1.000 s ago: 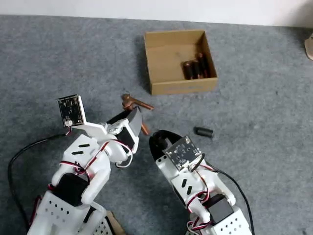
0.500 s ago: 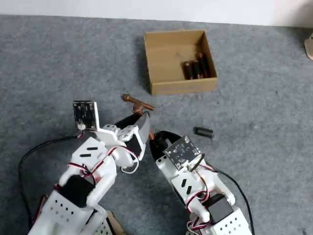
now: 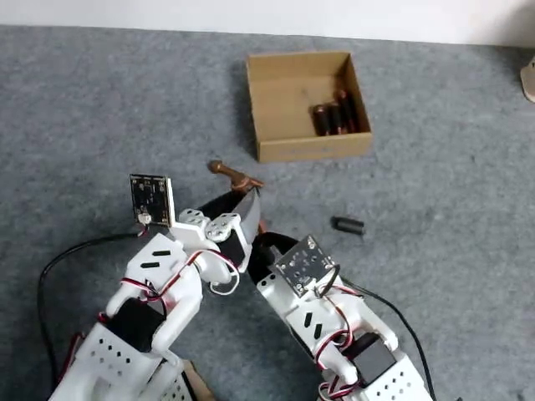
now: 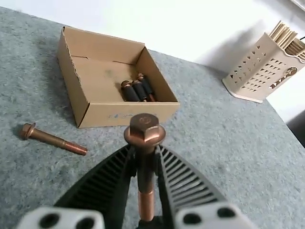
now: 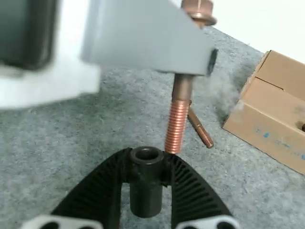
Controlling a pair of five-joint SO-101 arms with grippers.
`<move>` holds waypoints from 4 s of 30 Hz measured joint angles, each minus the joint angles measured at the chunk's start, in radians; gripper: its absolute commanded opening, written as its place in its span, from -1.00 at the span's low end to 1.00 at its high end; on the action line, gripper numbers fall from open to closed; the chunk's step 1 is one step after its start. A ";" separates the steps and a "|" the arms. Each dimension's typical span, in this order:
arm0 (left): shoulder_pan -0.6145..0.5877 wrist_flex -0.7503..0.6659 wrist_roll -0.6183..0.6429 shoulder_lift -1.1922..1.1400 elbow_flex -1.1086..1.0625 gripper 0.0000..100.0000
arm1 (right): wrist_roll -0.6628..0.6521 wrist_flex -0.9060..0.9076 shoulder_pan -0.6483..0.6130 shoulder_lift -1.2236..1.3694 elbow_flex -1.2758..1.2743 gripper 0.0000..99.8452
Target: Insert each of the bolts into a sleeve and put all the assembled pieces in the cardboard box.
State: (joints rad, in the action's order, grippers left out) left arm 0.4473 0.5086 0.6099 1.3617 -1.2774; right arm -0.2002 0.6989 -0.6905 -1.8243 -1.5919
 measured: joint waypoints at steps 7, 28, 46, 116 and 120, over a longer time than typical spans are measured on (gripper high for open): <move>0.000 0.000 0.025 0.000 0.000 -0.99 | 0.000 0.000 0.011 0.000 0.000 -0.99; -0.052 0.000 0.057 0.000 0.000 -0.99 | 0.000 0.000 0.037 0.000 0.000 -0.99; 0.002 0.031 -0.008 0.002 0.000 -0.99 | 0.000 0.002 0.037 0.000 0.000 -0.99; 0.025 0.023 -0.158 0.026 0.034 -0.99 | -0.040 -0.396 0.072 0.008 -0.078 -0.99; 0.025 -0.026 -0.166 0.026 0.021 -0.99 | -0.040 -0.396 0.071 0.008 -0.078 -0.99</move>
State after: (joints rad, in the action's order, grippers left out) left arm 0.4718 0.4826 0.4442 1.3878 -1.2559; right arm -0.2401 0.3030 -0.6199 -1.8167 -1.6701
